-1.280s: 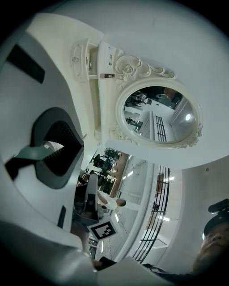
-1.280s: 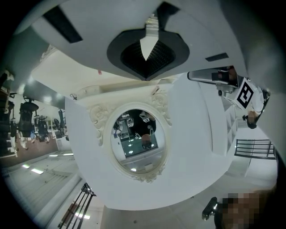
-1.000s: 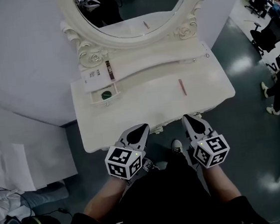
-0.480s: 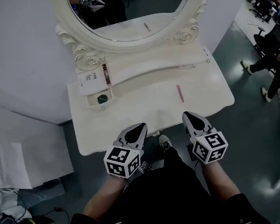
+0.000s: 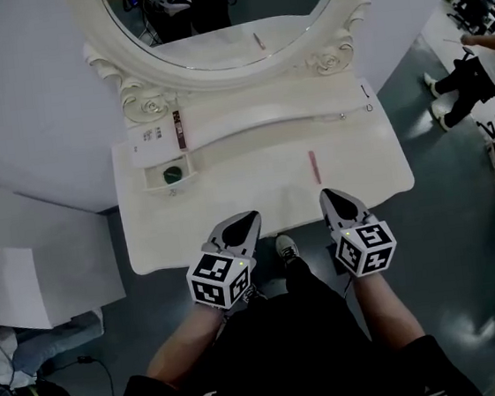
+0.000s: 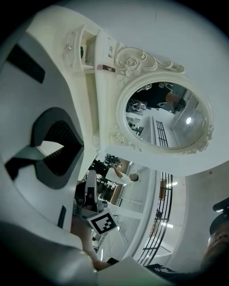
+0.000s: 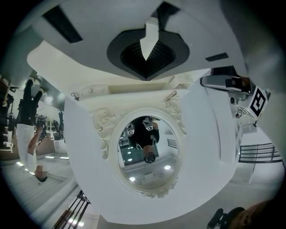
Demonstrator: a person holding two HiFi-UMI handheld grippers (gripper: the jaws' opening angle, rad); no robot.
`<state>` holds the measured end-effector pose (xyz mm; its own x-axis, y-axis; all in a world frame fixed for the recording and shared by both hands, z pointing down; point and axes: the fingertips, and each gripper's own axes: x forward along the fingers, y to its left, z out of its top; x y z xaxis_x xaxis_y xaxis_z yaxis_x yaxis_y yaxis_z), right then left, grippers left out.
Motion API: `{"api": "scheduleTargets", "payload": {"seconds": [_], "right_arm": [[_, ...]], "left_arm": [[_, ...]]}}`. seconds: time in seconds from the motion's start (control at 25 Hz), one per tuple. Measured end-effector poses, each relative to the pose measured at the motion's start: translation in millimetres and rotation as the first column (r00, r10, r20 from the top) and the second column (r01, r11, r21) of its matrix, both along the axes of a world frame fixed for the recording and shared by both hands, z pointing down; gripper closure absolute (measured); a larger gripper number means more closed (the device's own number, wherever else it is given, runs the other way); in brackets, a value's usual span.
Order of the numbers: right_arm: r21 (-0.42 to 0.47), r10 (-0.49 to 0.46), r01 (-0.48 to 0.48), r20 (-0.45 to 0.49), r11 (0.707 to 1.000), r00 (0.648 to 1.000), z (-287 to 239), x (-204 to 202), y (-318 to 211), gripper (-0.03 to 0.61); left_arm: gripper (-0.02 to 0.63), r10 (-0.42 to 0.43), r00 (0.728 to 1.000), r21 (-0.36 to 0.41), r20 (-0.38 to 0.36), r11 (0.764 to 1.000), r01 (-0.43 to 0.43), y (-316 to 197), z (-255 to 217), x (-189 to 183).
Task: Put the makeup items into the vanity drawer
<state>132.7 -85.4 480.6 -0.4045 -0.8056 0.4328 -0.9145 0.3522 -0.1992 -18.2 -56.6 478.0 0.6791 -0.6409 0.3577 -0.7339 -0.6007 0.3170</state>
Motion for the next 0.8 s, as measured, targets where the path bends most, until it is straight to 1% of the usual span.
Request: {"api": "scheduleTargets", "payload": {"seconds": [0.32, 0.8], "right_arm": [[-0.052, 0.002, -0.003, -0.016, 0.999, 1.000, 27.5, 14.5, -20.0, 0.551], [-0.135, 0.009, -0.015, -0.042, 0.991, 0.999, 71.8, 38.8, -48.0, 0.551]], "left_arm": [[0.606, 0.001, 1.000, -0.038, 0.018, 0.999, 0.000, -13.2, 20.1, 17.9], [0.606, 0.033, 0.998, -0.084, 0.052, 0.996, -0.028, -37.1, 47.1, 51.9]]}}
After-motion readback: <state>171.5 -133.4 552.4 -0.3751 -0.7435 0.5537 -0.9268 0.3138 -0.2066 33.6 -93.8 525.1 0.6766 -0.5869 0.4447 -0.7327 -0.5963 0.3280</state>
